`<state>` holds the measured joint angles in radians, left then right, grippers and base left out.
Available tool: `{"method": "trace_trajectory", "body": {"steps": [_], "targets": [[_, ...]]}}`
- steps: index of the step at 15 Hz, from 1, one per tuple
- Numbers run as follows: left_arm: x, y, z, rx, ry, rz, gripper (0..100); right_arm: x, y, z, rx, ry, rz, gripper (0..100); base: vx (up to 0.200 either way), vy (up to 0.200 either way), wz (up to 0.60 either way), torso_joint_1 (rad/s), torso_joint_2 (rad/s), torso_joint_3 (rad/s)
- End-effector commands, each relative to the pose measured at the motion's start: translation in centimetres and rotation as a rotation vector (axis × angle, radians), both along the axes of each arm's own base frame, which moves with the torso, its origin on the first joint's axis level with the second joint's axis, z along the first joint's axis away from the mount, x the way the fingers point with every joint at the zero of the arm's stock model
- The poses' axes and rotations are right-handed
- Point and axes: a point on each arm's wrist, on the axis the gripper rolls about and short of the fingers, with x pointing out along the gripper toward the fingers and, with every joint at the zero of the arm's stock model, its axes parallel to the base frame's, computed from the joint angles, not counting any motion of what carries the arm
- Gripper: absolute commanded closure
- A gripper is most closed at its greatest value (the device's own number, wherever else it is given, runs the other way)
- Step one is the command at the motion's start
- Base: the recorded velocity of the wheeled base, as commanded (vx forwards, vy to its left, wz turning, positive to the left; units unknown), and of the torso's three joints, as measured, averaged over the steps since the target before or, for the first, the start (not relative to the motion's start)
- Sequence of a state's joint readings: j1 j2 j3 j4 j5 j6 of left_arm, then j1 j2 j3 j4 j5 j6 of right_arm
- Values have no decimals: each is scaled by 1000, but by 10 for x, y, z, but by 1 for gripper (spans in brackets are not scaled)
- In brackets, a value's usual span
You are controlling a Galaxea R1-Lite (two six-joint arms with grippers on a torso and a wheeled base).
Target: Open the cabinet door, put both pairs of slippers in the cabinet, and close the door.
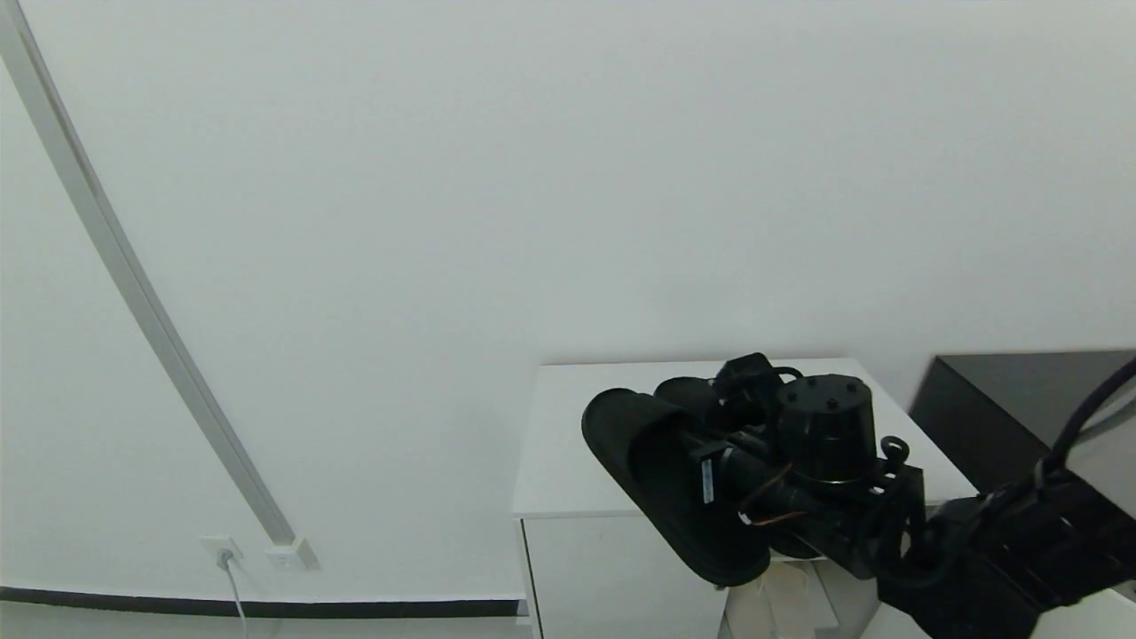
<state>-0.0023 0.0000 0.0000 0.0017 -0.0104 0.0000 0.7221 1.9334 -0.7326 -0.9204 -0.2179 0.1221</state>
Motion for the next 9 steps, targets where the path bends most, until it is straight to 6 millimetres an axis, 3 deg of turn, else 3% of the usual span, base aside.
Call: {"method": "trace_trajectory", "body": {"steps": [1,6,9], "targets": [[0,0,0,0,0,0,100,-21,-14,19,18,-32,53,100,0,0,0,0,0,0],[0,0,0,0,0,0,100,-42,-34,33,-17,-85,123,100,0,0,0,0,0,0],[0,0,0,0,0,2,100,-49,-49,26,-109,-105,178,100,0,0,0,0,0,0]]}}
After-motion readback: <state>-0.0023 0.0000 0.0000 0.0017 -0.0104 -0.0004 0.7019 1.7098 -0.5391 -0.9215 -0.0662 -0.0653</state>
